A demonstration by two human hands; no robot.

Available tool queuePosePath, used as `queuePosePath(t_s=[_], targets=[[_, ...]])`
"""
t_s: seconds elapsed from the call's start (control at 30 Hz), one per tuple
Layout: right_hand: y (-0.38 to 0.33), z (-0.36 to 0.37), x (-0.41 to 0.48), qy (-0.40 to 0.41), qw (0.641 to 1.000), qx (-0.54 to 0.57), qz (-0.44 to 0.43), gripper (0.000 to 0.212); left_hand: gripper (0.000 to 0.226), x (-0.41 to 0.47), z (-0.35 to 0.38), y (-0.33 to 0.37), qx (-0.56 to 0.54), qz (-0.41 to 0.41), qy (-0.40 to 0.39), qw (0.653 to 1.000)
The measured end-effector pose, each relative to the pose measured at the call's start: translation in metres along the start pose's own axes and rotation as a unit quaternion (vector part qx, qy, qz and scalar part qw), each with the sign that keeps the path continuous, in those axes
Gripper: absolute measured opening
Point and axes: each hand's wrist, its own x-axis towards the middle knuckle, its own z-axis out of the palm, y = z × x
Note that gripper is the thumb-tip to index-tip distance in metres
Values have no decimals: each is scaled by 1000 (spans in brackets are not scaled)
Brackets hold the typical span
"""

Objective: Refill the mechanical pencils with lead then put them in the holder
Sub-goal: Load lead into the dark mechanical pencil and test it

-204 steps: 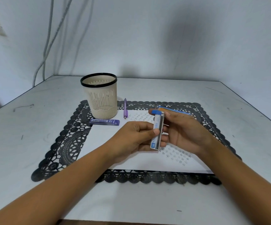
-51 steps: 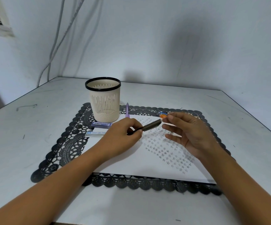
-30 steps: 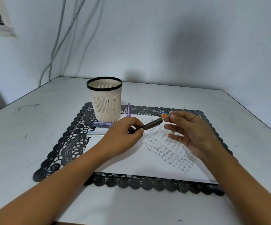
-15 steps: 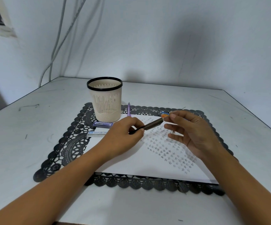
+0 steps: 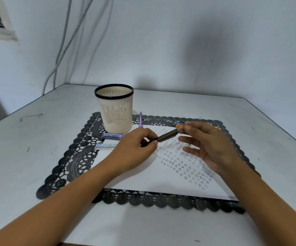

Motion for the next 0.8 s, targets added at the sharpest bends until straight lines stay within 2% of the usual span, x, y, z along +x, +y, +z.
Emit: queuePosePath(t_s=[0.27, 0.5, 0.8], targets=[[3, 4, -1, -7, 1000, -28, -5, 22, 18, 0, 0, 0, 0, -3, 0, 1000], [3, 7, -5, 5, 994, -101, -41, 15, 12, 0, 0, -1, 2, -6, -3, 1000], [4, 10, -8, -10, 979, -194, -68, 12, 18, 0, 1, -1, 13, -5, -5, 1000]])
